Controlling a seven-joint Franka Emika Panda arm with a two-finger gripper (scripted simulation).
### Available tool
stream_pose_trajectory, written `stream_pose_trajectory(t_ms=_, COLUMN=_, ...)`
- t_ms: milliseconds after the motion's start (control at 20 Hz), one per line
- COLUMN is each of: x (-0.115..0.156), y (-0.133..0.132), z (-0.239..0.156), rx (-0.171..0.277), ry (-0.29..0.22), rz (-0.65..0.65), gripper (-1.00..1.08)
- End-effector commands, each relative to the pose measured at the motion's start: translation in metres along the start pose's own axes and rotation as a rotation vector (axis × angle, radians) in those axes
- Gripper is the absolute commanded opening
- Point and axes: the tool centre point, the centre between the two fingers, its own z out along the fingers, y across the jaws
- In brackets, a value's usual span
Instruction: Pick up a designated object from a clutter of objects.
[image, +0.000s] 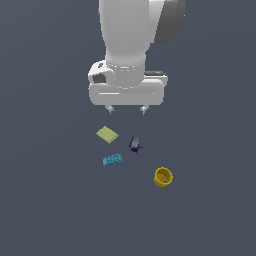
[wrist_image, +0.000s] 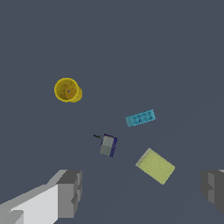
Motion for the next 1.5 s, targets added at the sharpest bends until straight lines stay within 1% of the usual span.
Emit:
stream_pose_trajectory(t_ms=0, x=0.0, y=0.0, z=0.0, rx=0.0, ry=0.0, rz=0.0, gripper=1.0)
stream_pose_trajectory(t_ms=150, x=-0.001, y=-0.003, z=0.004, rx=0.005, ry=-0.006, rz=-0.001, gripper=1.0)
stream_pose_trajectory(t_ms=400, x=-0.003, y=-0.018, z=0.018, rx=0.022, ry=-0.028, rz=0.003, gripper=1.0)
stream_pose_trajectory(t_ms=550, x=-0.003, y=-0.02, z=0.019, rx=0.023, ry=-0.03, rz=0.007, gripper=1.0)
stream_pose_trajectory(t_ms=1000, x=-0.004, y=-0.013, z=0.029, rx=0.023, ry=-0.027, rz=-0.031, gripper=1.0)
stream_pose_trajectory(t_ms=1450, x=-0.009, y=0.006, z=0.061, rx=0.024, ry=-0.024, rz=-0.142, gripper=1.0)
